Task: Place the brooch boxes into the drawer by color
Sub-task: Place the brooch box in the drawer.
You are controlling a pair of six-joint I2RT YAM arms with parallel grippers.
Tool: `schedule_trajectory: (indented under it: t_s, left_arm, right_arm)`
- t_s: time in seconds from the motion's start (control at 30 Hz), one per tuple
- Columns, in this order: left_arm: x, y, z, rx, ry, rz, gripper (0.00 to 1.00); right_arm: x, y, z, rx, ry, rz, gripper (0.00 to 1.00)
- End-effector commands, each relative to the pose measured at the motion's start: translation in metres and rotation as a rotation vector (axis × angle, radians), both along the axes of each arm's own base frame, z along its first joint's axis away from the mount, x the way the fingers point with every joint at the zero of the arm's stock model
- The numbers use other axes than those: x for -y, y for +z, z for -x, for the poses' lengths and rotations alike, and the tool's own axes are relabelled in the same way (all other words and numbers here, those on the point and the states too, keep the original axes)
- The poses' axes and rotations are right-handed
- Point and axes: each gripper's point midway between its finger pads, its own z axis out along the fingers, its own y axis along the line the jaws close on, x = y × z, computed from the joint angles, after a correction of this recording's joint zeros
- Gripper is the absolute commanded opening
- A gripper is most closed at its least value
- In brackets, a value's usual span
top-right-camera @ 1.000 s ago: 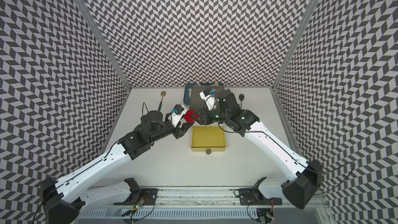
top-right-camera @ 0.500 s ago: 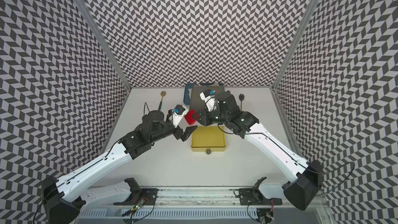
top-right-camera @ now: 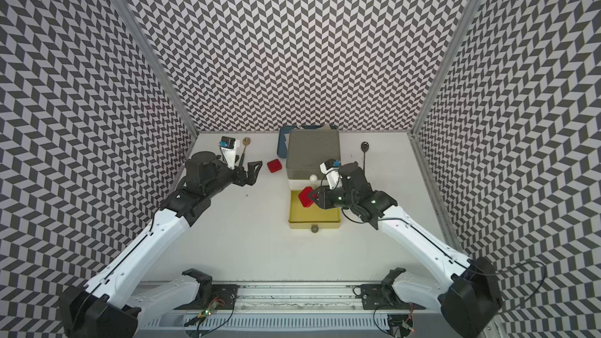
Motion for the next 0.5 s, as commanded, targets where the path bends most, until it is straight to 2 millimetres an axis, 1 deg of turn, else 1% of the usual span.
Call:
schedule_trajectory:
  t_s: [0.0,0.13,0.3,0.47]
  left_arm:
    - [-0.01,-0.025,-0.001,-0.109,0.015,0.061,1.0]
    - [-0.017,-0.032,-0.004,-0.128,0.025,0.073,1.0]
    - [-0.017,-0.039,-0.005,-0.143,0.016,0.077,1.0]
    - [-0.016,-0.046,-0.005,-0.161,0.012,0.076,1.0]
  right_arm:
    - [-0.007,0.006,0.0,0.046,-0.005,-0.076,0.0]
    - [-0.009,-0.015,-0.003,0.033,-0.03,-0.057,0.0]
    - [-0.01,-0.032,-0.012,0.034,-0.058,-0.043,0.0]
    - [-0.01,-0.053,-0.021,0.022,-0.096,-0.02,0.0]
